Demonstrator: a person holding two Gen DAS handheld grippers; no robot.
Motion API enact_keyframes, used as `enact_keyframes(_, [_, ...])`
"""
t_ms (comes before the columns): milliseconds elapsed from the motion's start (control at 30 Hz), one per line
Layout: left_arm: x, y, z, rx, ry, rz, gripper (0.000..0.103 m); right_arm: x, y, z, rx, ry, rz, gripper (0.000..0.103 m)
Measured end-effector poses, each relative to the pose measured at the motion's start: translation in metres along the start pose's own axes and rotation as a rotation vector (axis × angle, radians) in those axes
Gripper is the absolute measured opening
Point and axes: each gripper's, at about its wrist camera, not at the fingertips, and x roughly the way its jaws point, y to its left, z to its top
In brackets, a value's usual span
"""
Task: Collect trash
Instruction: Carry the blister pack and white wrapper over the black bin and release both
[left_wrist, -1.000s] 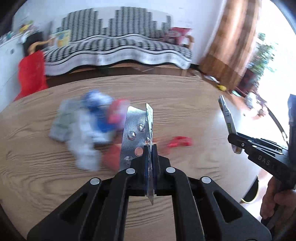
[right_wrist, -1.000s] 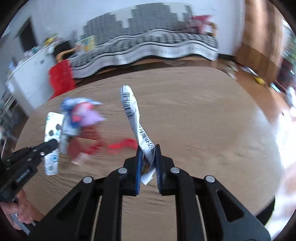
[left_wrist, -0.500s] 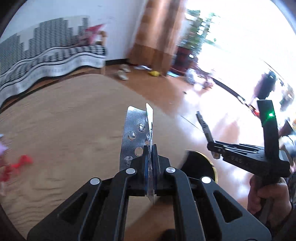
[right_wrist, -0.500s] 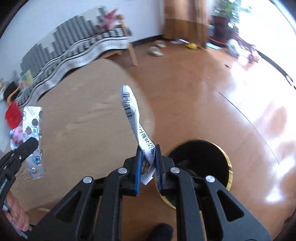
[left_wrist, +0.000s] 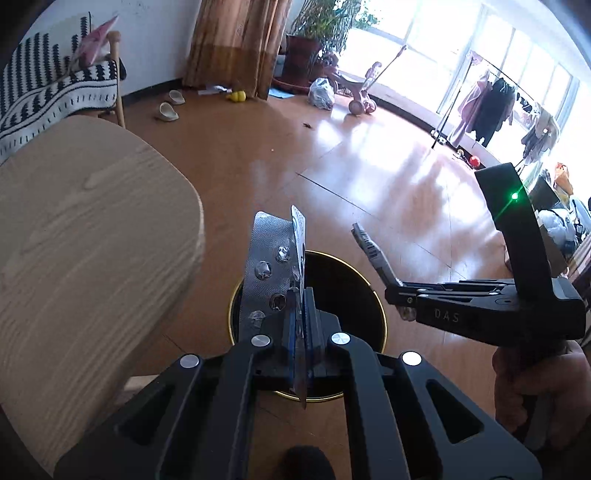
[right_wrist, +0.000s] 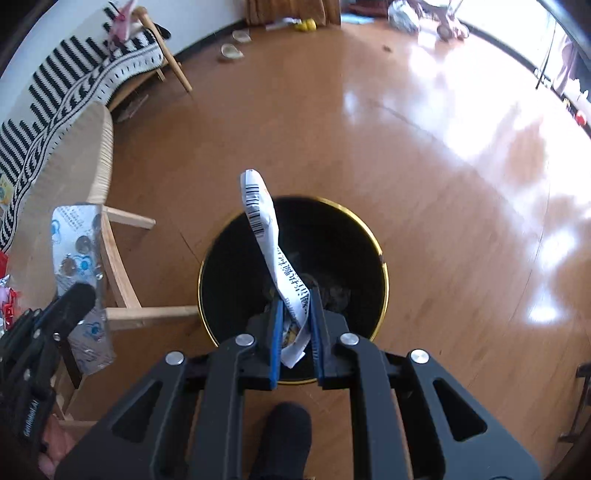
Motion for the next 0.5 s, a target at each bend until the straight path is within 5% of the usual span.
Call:
enact_keyframes(433, [0.02,-0.006,0.0,-0.006,0.033,-0.013,0.003,0.007,0.019,0.015,0.002,0.021,0.016,0.015])
enact_keyframes(467, [0.02,-0.006,0.0,-0.008,0.035,-0.014,0.003,0.007,0.018,0.015,0.006,0.022,0.019,0.018])
enact_keyframes(500, [0.021,-0.006,0.0,-0.008,0.038,-0.014,0.003,0.007,0.018,0.016,0.008,0.021,0.02,0.033])
